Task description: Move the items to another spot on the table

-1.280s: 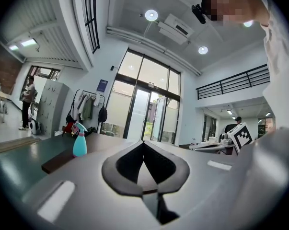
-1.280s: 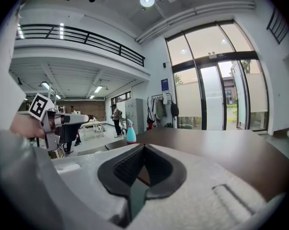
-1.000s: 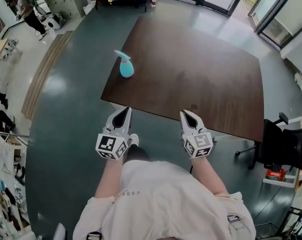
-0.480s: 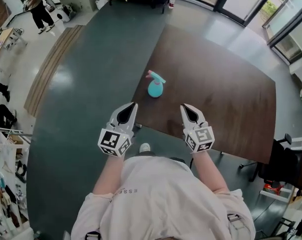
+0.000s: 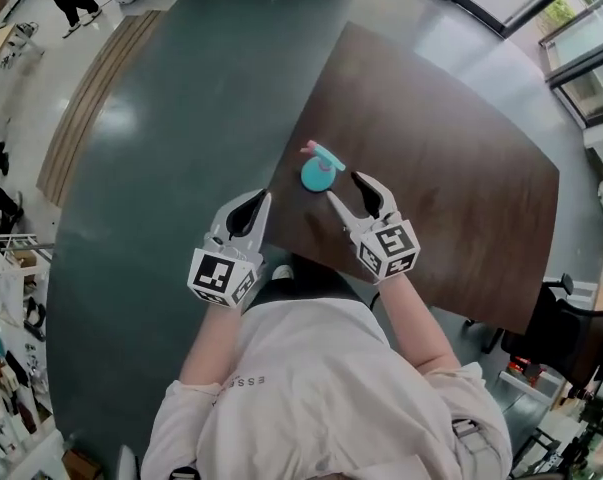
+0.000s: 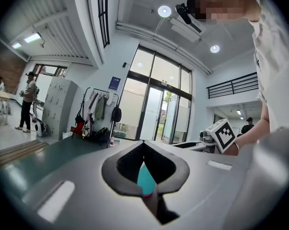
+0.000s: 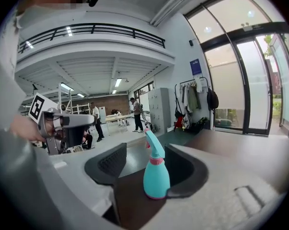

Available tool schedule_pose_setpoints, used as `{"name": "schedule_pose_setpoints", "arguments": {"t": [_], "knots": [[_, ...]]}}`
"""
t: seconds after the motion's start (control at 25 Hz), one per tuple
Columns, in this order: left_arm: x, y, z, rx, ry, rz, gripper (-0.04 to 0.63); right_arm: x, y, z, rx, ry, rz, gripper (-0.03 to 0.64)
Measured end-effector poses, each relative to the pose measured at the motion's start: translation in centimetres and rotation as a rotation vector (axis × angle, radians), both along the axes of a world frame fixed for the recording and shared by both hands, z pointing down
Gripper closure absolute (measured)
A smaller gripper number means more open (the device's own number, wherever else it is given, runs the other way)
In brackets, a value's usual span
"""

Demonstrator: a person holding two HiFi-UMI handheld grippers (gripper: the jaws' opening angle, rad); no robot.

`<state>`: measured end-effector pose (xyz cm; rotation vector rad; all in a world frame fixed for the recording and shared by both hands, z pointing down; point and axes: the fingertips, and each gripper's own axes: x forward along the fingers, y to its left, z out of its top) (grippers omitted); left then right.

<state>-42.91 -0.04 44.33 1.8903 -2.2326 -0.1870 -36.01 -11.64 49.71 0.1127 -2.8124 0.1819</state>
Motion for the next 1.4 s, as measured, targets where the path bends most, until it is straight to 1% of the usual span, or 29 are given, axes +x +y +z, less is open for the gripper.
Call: {"name": "schedule_pose_setpoints", "arguments": {"t": [0.2, 0.36, 0.48, 0.56, 0.6, 0.64, 0.72, 0.84, 0.96, 1.08, 1.2, 1.28, 1.4], "knots": [[-1.2, -0.7, 1.9, -0.032, 0.019, -0.033, 0.588, -2.3, -1.0, 2.7, -0.01, 0.029, -0.041, 0.351], [-2.7, -1.0, 2.3, -0.052, 0.031, -0.07, 0.588, -4.7, -0.8, 3.6, -0.034, 0.042, -0.116, 0.35], [-3.1, -1.3, 3.0, -0.069, 0.041, -0.098, 0.588, -5.7, -0.2, 4.2, -0.044, 0.038, -0.179, 0.35], [-3.1, -1.2, 3.2, -0.08, 0.042, -0.108, 0.588, -6.2, 0.2, 4.4, -0.052, 0.031, -0.203, 0.351], [-3.1, -1.1, 3.4, -0.086, 0.046, -0.11, 0.586, -6.5, 0.3, 4.4, -0.053, 0.031, -0.213, 0.359], [-3.2, -1.1, 3.5, -0.09, 0.052, -0.113, 0.588, -6.7, 0.4, 4.5, -0.051, 0.032, -0.222, 0.381], [-3.5, -1.2, 3.9, -0.1, 0.067, -0.12, 0.586, -7.0, 0.5, 4.8, -0.043, 0.034, -0.239, 0.474], [-4.1, -1.3, 4.1, -0.111, 0.079, -0.131, 0.588, -7.2, 0.6, 4.8, -0.037, 0.025, -0.258, 0.492], [-4.5, -0.8, 4.1, -0.109, 0.081, -0.138, 0.587, -7.1, 0.5, 4.8, -0.028, 0.032, -0.243, 0.495], [-4.9, -0.1, 4.1, -0.099, 0.074, -0.135, 0.588, -6.8, 0.4, 4.6, -0.022, 0.033, -0.209, 0.497], [-5.3, 0.5, 3.6, -0.081, 0.06, -0.12, 0.588, -6.2, 0.3, 3.9, -0.039, 0.019, -0.158, 0.499], [-5.2, 0.5, 3.2, -0.067, 0.044, -0.084, 0.588, -5.5, 0.0, 3.3, -0.043, 0.002, -0.107, 0.499], [-4.2, 0.3, 2.4, -0.045, 0.016, 0.001, 0.588, -3.5, -0.2, 2.1, -0.02, -0.017, -0.02, 0.499]]}}
